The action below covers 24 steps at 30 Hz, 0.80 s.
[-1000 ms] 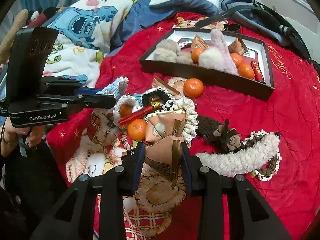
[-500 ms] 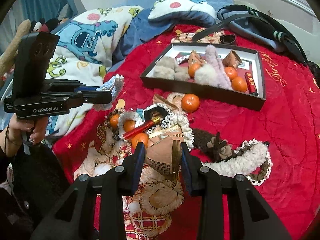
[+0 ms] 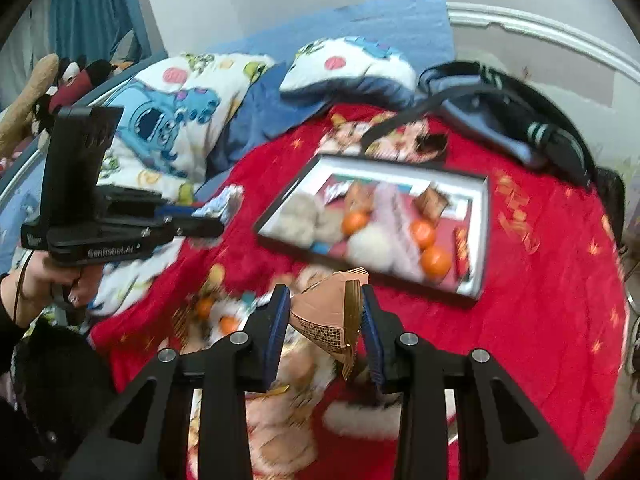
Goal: Organize objects
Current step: 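Carry the scrunchie and brown candy into the tray and open both tools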
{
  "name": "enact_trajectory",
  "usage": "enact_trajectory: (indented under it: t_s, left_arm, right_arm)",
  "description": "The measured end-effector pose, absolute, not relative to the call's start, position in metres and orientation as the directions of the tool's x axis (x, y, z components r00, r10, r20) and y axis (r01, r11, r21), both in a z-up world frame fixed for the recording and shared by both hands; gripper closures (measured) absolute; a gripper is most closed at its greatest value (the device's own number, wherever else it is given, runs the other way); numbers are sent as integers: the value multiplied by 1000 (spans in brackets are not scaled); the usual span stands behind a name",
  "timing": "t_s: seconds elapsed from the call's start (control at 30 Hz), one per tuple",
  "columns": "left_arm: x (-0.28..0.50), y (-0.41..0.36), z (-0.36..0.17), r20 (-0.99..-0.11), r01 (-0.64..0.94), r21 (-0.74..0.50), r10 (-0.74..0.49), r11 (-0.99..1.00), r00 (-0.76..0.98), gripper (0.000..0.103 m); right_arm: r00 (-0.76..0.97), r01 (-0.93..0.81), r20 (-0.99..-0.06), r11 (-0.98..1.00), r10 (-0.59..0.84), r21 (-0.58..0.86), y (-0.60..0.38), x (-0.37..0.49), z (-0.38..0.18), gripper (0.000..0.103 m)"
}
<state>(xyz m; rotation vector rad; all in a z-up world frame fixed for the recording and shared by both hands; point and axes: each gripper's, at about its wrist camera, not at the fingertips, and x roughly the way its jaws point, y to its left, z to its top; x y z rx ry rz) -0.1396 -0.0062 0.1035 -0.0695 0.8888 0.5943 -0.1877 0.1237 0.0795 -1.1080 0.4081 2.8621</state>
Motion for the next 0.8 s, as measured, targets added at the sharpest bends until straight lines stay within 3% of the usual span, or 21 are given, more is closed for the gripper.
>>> enact_trajectory:
  t_s: [0.8]
  left_arm:
    - [-64, 119, 86, -761, -573, 233, 514, 786, 396, 91]
  right_arm:
    - [-731, -202, -682, -964, 31, 173, 212, -332, 59, 69]
